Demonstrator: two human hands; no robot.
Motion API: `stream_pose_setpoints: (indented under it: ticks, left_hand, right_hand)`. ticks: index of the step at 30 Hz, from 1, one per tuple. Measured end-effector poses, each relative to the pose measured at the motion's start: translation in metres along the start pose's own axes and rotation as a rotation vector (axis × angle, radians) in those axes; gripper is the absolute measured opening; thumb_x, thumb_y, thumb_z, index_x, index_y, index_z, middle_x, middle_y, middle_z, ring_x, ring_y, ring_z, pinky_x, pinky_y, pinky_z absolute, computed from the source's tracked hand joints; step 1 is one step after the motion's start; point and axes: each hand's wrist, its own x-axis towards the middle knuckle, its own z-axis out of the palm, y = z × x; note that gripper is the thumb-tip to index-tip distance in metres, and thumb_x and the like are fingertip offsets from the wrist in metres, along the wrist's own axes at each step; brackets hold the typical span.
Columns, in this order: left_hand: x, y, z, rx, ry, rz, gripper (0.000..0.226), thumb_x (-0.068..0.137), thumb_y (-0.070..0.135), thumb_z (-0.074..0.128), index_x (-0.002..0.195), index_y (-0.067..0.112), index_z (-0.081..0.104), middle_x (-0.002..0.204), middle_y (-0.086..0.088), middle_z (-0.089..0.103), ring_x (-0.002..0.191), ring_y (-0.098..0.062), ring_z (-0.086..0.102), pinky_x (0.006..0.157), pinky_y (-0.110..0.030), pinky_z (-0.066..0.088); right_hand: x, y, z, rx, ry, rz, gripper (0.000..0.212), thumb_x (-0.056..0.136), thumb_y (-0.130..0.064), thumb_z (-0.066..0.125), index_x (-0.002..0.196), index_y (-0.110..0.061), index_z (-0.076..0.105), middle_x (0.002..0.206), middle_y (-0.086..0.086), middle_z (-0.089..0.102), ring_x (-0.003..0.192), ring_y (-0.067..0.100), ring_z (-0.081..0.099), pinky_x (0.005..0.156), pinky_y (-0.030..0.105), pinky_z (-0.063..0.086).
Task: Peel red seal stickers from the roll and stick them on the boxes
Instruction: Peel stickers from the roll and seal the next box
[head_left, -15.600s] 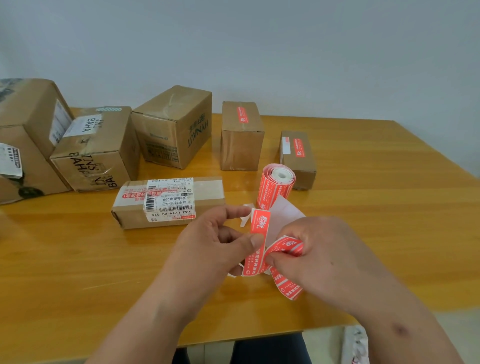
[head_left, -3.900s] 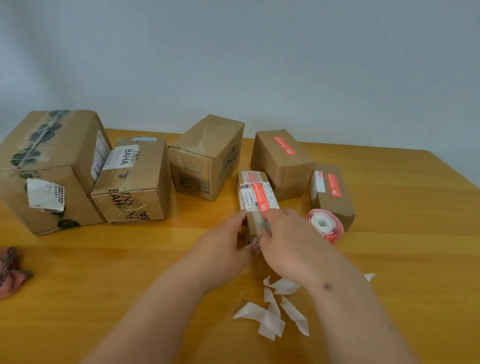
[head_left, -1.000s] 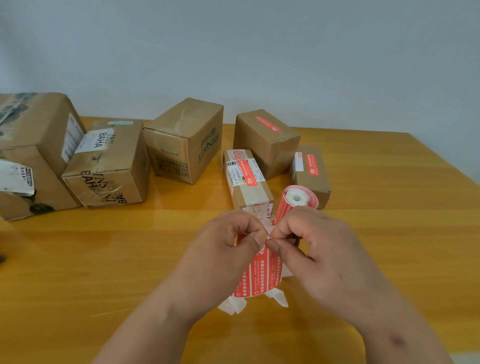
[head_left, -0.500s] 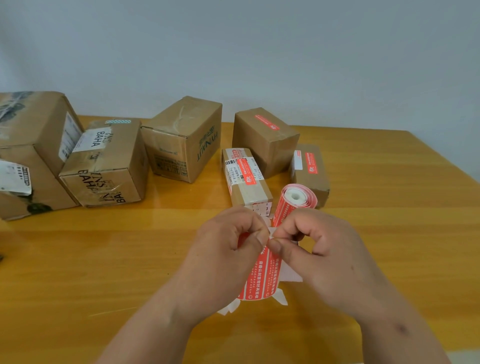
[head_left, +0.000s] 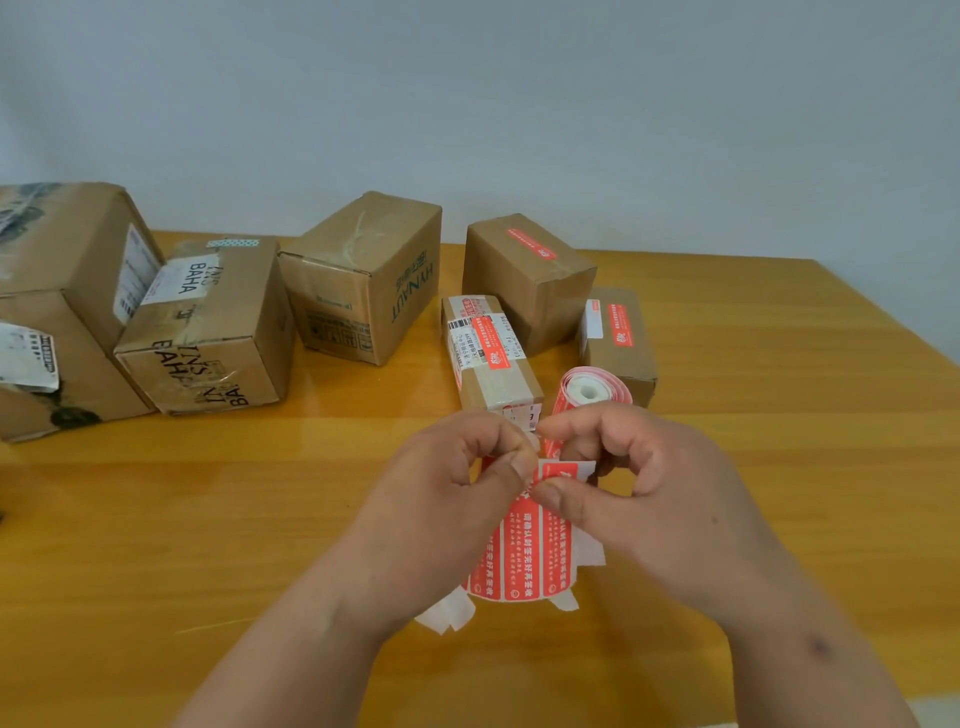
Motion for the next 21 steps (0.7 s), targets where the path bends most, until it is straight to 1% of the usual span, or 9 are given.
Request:
stream_pose_setpoints:
  ticks: [1,3,4,6,8,12,15,18,21]
  left_hand:
    - [0.0,0.0,0.0,0.007,-0.002,0.005,0.024,0.089,0.043,0.054,0.069,0.031,0.06,0.081,0.01,0.066,0.075,-0.009,0.07,0.061,-0.013,0.048]
    - [-0.001,0.0,-0.001,0.008,-0.008,0.007,0.026,0.083,0.052,0.051,0.071,0.03,0.06,0.08,0.01,0.067,0.075,-0.009,0.07,0.063,-0.015,0.049]
    - [-0.001,0.0,-0.001,0.008,-0.014,0.003,0.029,0.079,0.055,0.05,0.073,0.028,0.06,0.08,0.009,0.067,0.075,-0.009,0.07,0.063,-0.015,0.05]
    - [-0.001,0.001,-0.004,0.028,-0.029,0.002,0.035,0.076,0.057,0.048,0.079,0.025,0.061,0.083,0.008,0.067,0.077,-0.008,0.071,0.064,-0.016,0.053]
    - [-0.001,0.002,-0.006,0.081,-0.031,0.014,0.038,0.074,0.059,0.047,0.082,0.025,0.062,0.086,0.01,0.067,0.08,-0.007,0.07,0.064,-0.015,0.052]
    - [0.0,0.0,-0.008,0.18,-0.005,0.015,0.033,0.072,0.059,0.047,0.078,0.029,0.06,0.085,0.011,0.067,0.081,-0.005,0.069,0.064,-0.014,0.048]
    - [0.0,-0.002,-0.007,0.098,-0.036,-0.02,0.034,0.076,0.055,0.051,0.079,0.022,0.061,0.081,0.009,0.068,0.076,-0.006,0.07,0.062,-0.013,0.049]
    - [0.0,-0.004,-0.005,-0.002,-0.065,-0.076,0.027,0.088,0.044,0.054,0.08,0.019,0.062,0.076,0.006,0.07,0.071,-0.007,0.069,0.06,-0.011,0.048]
    - [0.001,-0.007,-0.004,-0.071,-0.09,-0.109,0.027,0.09,0.041,0.053,0.081,0.018,0.063,0.076,0.003,0.07,0.072,-0.011,0.069,0.065,-0.017,0.05]
  right_hand:
    - [0.0,0.0,0.0,0.006,-0.011,0.009,0.019,0.077,-0.029,0.075,0.092,-0.038,0.068,0.085,-0.017,0.069,0.08,-0.007,0.063,0.063,0.007,0.046]
    - [0.002,0.0,-0.001,0.022,-0.047,0.023,0.005,0.078,-0.029,0.074,0.079,-0.031,0.069,0.078,-0.017,0.069,0.071,-0.006,0.063,0.059,0.008,0.045]
    - [0.002,0.001,-0.001,0.027,-0.055,0.025,0.008,0.078,-0.031,0.073,0.073,-0.027,0.068,0.075,-0.016,0.068,0.067,-0.005,0.063,0.057,0.009,0.045]
    - [0.001,0.002,0.0,0.039,-0.068,0.041,0.015,0.077,-0.036,0.072,0.07,-0.024,0.065,0.074,-0.015,0.067,0.067,-0.004,0.063,0.057,0.01,0.045]
    - [0.001,0.003,0.0,0.041,-0.072,0.045,0.019,0.074,-0.043,0.068,0.07,-0.024,0.064,0.076,-0.016,0.067,0.07,-0.003,0.064,0.058,0.011,0.046]
    - [0.001,0.004,0.002,0.037,-0.064,0.019,0.028,0.068,-0.052,0.059,0.071,-0.024,0.063,0.077,-0.018,0.065,0.069,-0.004,0.062,0.058,0.009,0.044]
    - [0.0,0.006,0.003,0.018,-0.046,-0.016,0.03,0.068,-0.053,0.058,0.07,-0.024,0.062,0.076,-0.018,0.064,0.071,-0.003,0.062,0.06,0.009,0.044]
    - [0.0,0.009,0.005,0.01,-0.026,-0.041,0.031,0.075,-0.054,0.062,0.068,-0.024,0.06,0.077,-0.016,0.064,0.074,0.0,0.062,0.061,0.012,0.045]
    - [0.0,0.012,0.005,0.0,-0.016,-0.049,0.029,0.079,-0.054,0.063,0.079,-0.026,0.059,0.082,-0.012,0.065,0.078,0.004,0.063,0.062,0.018,0.047]
